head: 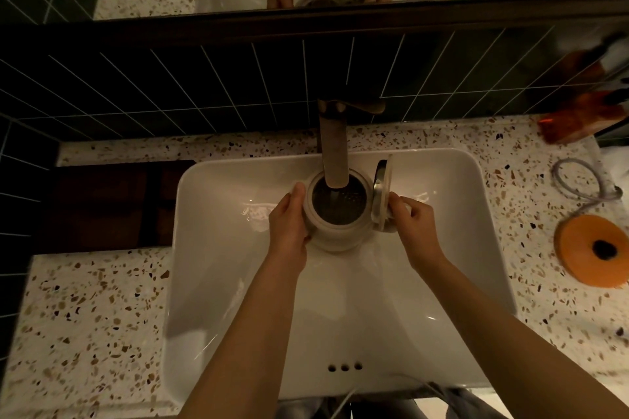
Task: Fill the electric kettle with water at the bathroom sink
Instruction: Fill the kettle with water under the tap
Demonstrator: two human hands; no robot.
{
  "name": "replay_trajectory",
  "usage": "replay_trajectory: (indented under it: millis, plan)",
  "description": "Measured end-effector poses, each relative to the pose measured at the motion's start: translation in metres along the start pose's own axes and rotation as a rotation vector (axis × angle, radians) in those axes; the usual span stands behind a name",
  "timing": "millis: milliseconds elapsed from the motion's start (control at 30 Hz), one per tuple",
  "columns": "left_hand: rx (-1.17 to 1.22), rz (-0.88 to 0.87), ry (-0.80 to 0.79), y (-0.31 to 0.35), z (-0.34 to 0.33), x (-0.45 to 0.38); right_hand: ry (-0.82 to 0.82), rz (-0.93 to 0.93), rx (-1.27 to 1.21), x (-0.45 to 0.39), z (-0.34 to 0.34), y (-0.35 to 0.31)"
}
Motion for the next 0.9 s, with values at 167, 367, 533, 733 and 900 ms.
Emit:
replay_trajectory:
  millis: [167,367,533,733,900]
  plan:
    - [0.008,-0.002,-0.044,-0.005,-0.001,0.0,0.001,-0.014,-0.004,0.0,0.001,0.006]
    - [-0.011,-0.074,-0.074,-0.012,-0.005,-0.004,-0.014,-0.03,-0.019,0.0,0.0,0.009]
    - [-0.029,-0.1,-0.087,-0.011,-0.006,-0.008,-0.009,-0.029,-0.034,-0.001,0.001,0.01]
    - [-0.057,-0.101,-0.012,-0.011,-0.005,-0.011,-0.034,-0.029,-0.021,-0.004,0.0,0.007]
    - [-0.041,-0.101,-0.004,-0.011,-0.006,-0.011,-0.052,-0.032,-0.026,-0.006,0.0,0.008]
Point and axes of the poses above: each hand's wrist, its own x-axis away from the middle knuckle, its own z-axis out of the back of the hand, y = z × x, the point moved 6 cm from there along -x, towards the middle knuckle, and after that the axes turned 9 degrees about -x, right-handed, at the moved point
